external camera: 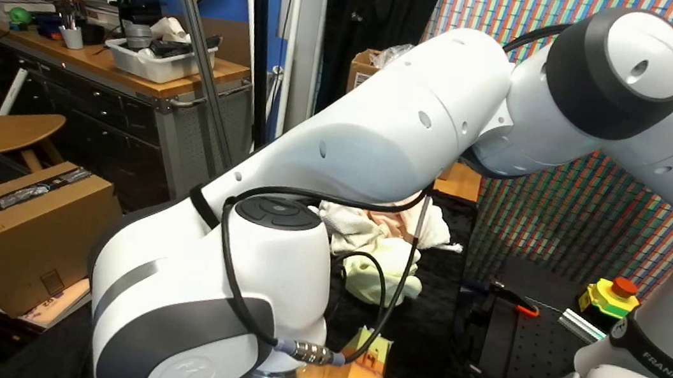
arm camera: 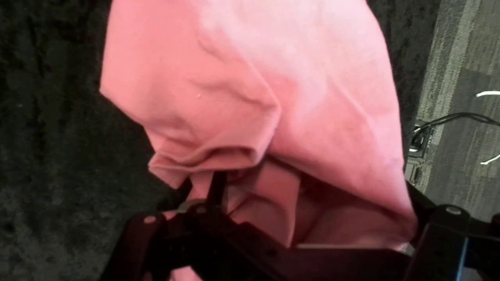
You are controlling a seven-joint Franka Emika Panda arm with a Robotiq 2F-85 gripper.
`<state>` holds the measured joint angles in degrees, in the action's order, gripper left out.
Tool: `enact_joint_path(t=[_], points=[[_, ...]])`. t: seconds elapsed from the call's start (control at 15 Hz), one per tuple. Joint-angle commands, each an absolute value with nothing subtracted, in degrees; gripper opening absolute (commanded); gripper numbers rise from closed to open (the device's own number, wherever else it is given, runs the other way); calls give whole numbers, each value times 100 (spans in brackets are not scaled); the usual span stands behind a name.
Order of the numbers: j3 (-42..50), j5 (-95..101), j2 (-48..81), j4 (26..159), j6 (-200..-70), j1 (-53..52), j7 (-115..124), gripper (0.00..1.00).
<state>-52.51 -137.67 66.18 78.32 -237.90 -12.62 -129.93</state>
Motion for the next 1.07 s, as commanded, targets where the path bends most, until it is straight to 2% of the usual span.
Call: enact_joint_path(t=[0.0, 0.13, 0.2, 0.67, 0.8, 0.87, 1.0], points=[[-5101, -13559, 6616, 7700, -23773, -1425, -12961, 100], [-5070, -13510, 6630, 7703, -23801, -1440, -12992, 100], [-5094, -13526, 6650, 7687, -23854, -1424, -13053, 84], [-5120, -13615, 6744, 7610, -24274, -1400, -13354, 26], [-4991, -13559, 6680, 7618, -24558, -1491, -13346, 13], [-4408, -13953, 6305, 7950, -24299, -1685, -13395, 8], [-3955, -13874, 6207, 7937, -24390, -1975, -13245, 4]])
